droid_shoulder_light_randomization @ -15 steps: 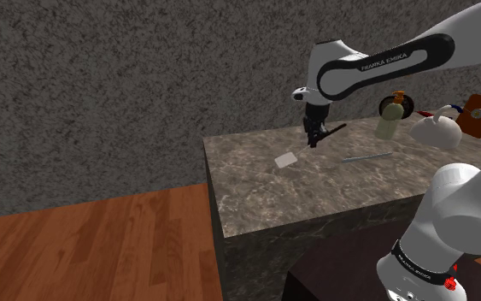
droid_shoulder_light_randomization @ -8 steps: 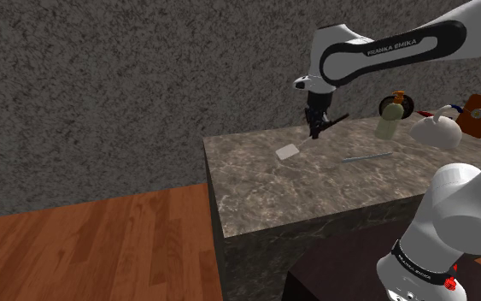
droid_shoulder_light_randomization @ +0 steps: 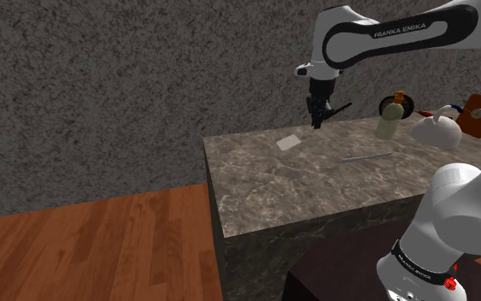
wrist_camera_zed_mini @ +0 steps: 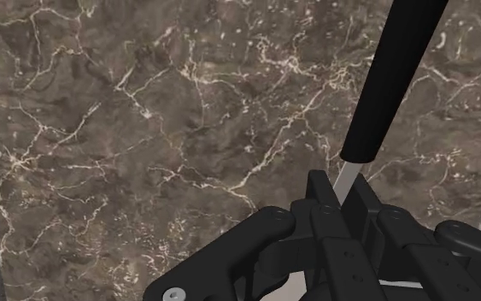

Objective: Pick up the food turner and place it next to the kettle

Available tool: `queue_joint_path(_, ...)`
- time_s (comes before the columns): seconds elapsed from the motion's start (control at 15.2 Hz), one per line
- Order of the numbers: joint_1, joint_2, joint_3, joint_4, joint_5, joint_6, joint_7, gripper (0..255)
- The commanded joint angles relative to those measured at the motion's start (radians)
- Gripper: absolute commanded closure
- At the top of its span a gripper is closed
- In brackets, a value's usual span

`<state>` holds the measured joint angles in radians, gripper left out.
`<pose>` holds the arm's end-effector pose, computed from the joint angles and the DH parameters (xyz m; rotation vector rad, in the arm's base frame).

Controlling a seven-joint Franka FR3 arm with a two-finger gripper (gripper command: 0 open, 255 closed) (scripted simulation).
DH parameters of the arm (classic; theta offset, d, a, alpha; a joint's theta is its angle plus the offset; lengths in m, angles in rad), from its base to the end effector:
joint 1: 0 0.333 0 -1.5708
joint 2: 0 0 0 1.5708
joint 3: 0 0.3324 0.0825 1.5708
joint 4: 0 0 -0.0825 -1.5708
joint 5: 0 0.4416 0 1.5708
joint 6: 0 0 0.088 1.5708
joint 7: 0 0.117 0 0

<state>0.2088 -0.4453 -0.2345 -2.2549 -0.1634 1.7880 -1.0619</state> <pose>0.4675 -0.0360 0.5191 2.6491 1.6200 -0.0868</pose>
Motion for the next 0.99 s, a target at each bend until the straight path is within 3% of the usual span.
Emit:
queue_joint_path(0.0, 0.0, -0.002, 0.002, 0.026, 0.001, -0.028, -0.003, 255)
queue_joint_path(0.66, 0.005, 0.006, 0.011, 0.161, 0.01, -0.155, -0.012, 255)
queue_joint_path(0.92, -0.032, -0.092, -0.033, 0.09, -0.033, -0.172, -0.077, 255)
